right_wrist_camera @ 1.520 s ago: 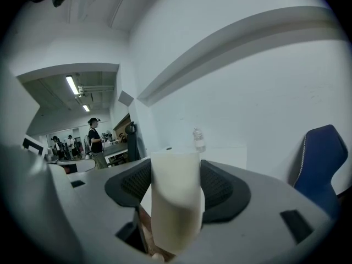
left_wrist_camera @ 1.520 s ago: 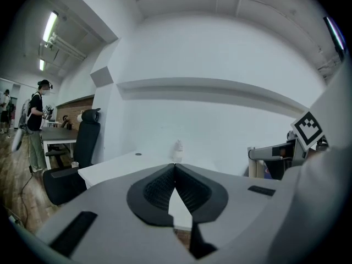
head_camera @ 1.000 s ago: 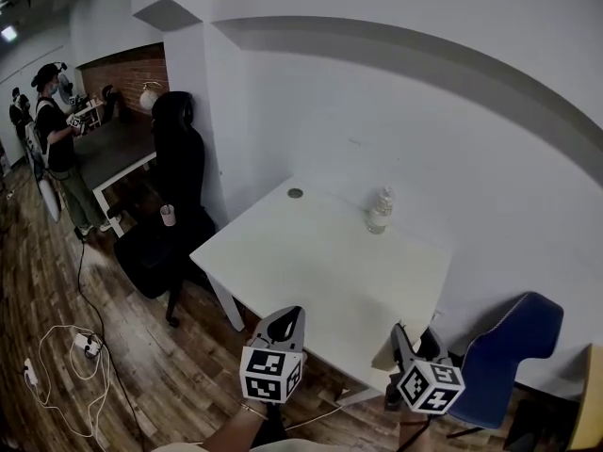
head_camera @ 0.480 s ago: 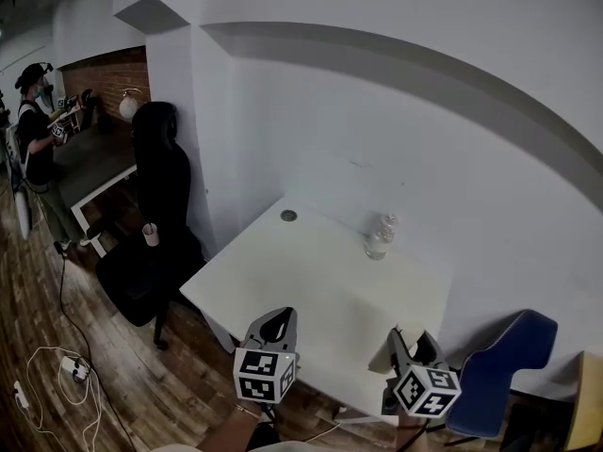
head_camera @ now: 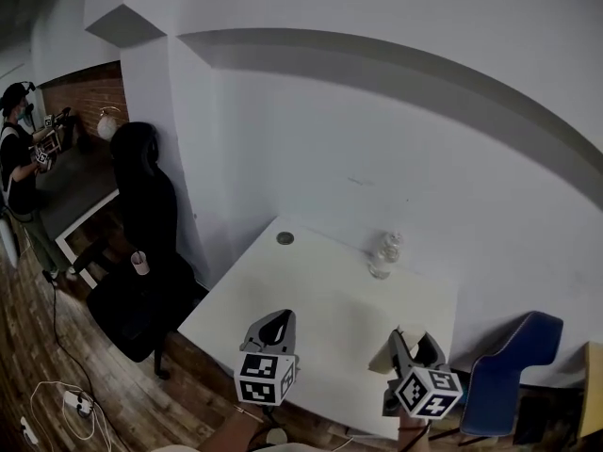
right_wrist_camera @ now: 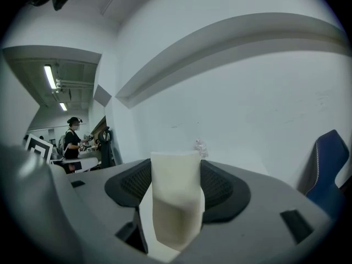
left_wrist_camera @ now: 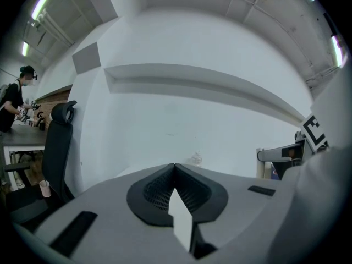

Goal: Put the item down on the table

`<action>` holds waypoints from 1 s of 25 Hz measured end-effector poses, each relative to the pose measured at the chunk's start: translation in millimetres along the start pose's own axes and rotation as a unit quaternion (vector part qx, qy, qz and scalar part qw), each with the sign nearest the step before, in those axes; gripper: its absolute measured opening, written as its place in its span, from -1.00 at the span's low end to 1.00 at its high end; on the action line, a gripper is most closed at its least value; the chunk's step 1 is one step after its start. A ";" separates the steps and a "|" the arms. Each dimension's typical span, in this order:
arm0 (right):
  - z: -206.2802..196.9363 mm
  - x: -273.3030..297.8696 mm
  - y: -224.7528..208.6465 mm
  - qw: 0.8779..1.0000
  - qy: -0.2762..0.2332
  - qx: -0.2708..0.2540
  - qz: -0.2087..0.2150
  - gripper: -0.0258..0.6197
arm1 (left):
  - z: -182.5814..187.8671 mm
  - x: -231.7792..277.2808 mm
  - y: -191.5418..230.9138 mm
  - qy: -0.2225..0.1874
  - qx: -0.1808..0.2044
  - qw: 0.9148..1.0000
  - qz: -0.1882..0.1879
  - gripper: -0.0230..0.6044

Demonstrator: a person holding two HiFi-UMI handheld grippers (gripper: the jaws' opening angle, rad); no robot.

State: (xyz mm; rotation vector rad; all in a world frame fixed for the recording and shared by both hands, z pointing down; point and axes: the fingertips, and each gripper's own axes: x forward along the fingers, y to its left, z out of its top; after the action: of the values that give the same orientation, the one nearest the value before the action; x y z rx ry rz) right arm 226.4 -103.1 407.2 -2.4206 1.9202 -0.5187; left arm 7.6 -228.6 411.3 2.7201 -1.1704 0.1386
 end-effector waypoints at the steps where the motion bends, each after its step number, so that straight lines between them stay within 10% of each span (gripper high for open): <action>1: 0.6 3.5 0.5 1.000 -0.002 0.002 -0.005 -0.01 | 0.7 5.6 3.3 0.001 0.001 1.000 -0.005 -0.87; 25: -3.0 43.4 3.0 0.999 0.024 -0.014 -0.038 -0.01 | -26.7 54.6 -0.8 0.037 -0.022 0.997 -0.069 -0.87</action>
State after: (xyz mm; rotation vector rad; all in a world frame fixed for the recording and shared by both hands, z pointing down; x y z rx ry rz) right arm 231.2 -144.4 420.3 -2.5308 1.8711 -0.5617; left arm 45.2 -261.5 445.8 2.7219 -0.9515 0.1906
